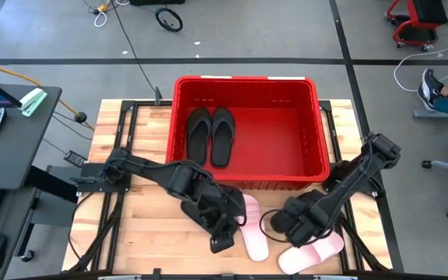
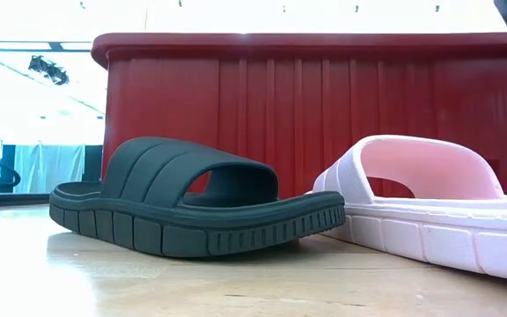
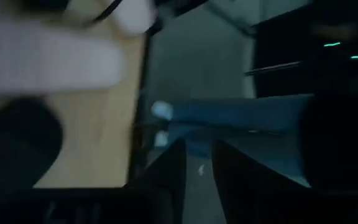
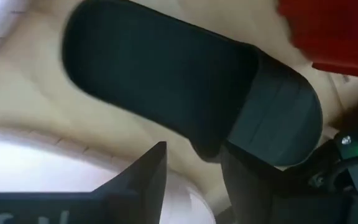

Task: Pick and place slides into bin
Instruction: Put the right black slide into the red bin

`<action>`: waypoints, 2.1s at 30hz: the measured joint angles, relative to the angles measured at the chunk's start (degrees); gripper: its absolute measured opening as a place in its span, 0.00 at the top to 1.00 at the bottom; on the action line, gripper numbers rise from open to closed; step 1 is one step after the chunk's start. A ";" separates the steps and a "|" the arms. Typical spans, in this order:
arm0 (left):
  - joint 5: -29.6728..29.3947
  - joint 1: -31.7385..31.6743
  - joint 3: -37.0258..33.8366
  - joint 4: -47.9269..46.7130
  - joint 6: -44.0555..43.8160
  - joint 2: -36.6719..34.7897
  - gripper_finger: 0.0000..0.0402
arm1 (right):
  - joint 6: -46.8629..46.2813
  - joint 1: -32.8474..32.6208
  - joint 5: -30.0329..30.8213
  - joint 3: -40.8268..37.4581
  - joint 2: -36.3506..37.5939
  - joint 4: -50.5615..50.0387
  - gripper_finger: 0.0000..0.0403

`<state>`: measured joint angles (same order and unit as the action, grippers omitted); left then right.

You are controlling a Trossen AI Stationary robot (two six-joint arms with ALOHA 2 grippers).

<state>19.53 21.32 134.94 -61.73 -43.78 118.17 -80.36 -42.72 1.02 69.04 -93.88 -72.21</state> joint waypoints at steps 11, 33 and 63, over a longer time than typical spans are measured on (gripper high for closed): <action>0.85 -1.51 -0.82 13.24 5.71 -8.78 0.85 | -4.97 0.23 -0.14 0.00 -3.11 -4.19 0.61; -3.41 -3.32 -0.68 29.53 14.33 -23.66 0.90 | -5.13 0.17 3.65 -6.81 -3.26 -5.48 0.61; -9.31 -3.26 -0.71 28.97 17.45 -25.57 0.96 | 7.21 -8.09 15.02 21.30 4.73 -6.32 0.98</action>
<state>10.22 18.06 134.23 -32.76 -26.33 92.60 -73.15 -50.80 16.04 90.34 -89.15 -78.53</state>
